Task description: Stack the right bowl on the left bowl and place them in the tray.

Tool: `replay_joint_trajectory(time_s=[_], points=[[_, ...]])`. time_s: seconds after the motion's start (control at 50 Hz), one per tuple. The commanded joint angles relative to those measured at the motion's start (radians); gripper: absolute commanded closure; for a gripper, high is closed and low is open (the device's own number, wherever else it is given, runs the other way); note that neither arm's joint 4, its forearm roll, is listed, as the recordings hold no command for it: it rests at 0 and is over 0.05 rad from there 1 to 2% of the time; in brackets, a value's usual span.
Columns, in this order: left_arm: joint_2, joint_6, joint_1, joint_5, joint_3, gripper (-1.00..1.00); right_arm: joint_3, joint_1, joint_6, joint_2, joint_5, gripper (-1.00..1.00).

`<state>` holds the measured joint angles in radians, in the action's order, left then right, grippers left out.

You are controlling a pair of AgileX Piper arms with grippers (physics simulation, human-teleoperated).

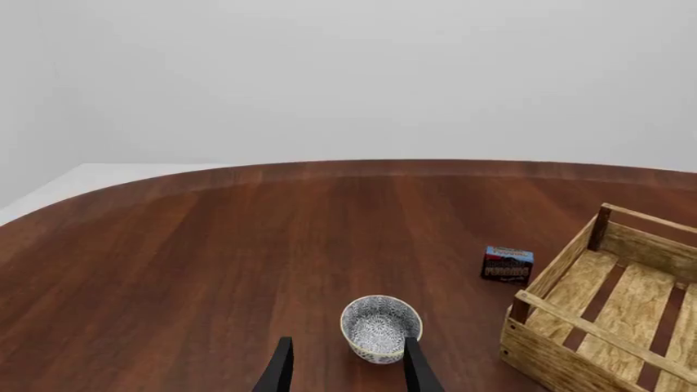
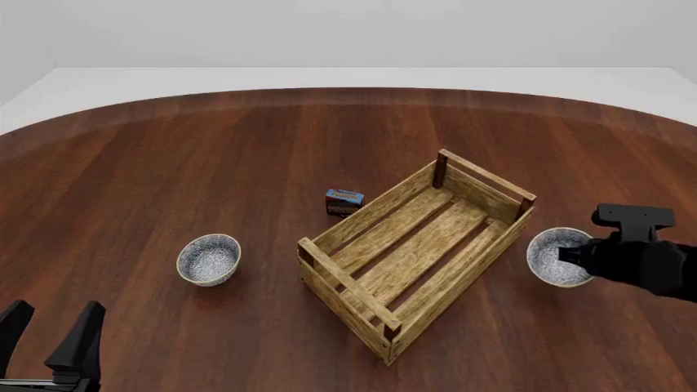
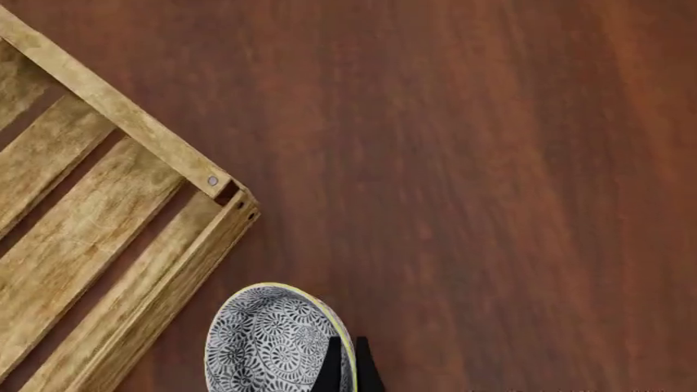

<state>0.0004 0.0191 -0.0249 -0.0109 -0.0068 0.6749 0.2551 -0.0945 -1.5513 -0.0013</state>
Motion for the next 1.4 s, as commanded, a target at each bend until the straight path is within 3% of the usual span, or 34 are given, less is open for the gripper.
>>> replay_joint_trajectory(time_s=[0.02, 0.38, 0.78, 1.4], points=[[0.0, 0.0, -0.001, -0.001, -0.004, -1.0, 0.013, -0.01, 0.011, 0.141, 0.094, 1.0], [0.0, -0.001, -0.006, 0.003, -0.003, -1.0, 0.062, -0.043, 0.024, 0.383, 0.269, 1.0], [0.0, -0.003, -0.003, -0.002, -0.008, -1.0, 0.144, -0.121, 0.048, 0.543, 0.396, 1.0], [0.0, -0.006, -0.007, -0.003, -0.011, -1.0, 0.226, -0.335, 0.068, 0.656, 0.451, 1.0]])
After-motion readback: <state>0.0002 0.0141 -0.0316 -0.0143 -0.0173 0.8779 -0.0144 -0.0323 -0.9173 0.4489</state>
